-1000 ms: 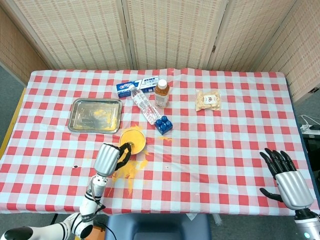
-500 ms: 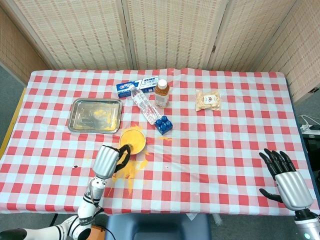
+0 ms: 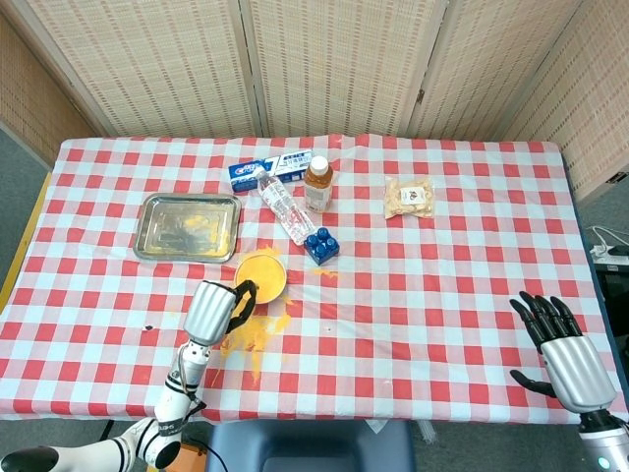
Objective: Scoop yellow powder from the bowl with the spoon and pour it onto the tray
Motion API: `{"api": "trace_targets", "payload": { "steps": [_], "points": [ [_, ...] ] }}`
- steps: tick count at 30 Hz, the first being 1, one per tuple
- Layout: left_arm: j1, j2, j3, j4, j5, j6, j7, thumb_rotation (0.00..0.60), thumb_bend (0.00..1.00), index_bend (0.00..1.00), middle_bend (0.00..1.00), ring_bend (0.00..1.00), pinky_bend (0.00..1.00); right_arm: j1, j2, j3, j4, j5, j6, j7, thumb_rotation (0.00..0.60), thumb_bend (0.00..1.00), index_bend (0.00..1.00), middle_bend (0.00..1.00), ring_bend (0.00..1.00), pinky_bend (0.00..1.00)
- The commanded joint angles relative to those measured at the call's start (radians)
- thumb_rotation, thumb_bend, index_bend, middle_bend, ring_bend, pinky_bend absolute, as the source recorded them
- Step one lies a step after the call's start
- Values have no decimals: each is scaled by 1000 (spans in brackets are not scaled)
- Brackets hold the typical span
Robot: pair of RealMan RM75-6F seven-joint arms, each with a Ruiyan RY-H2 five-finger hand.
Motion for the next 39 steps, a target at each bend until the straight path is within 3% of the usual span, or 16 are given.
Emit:
{"api": "trace_targets", "payload": {
  "steps": [1, 11, 28, 33, 39],
  "points": [
    [-9, -10, -9, 27, -3, -5, -18, 600, 683, 860, 1000, 1000, 1000, 1, 0, 1, 0, 4, -2, 0, 600, 0, 0, 0, 0, 0],
    [-74, -88, -48, 233, 13, 16, -120, 600, 685, 860, 1000, 1000, 1000, 3, 2, 9, 0, 21, -7, 5, 600, 0, 0, 0, 0, 0],
    [-108, -134, -41, 359, 28, 68, -159, 600, 684, 860, 1000, 1000, 1000, 1, 5, 12, -1, 25, -1, 12, 600, 0, 0, 0, 0, 0],
    [-89, -119, -20, 317, 39, 101, -157, 600, 682, 860, 1000, 1000, 1000, 3, 4, 9, 0, 20, -4, 10, 600, 0, 0, 0, 0, 0],
    [-37, -58, 20, 155, 42, 111, -109, 600, 683, 860, 1000, 1000, 1000, -4, 8, 0, -2, -5, 14, 15, 600, 0, 0, 0, 0, 0]
  ]
}}
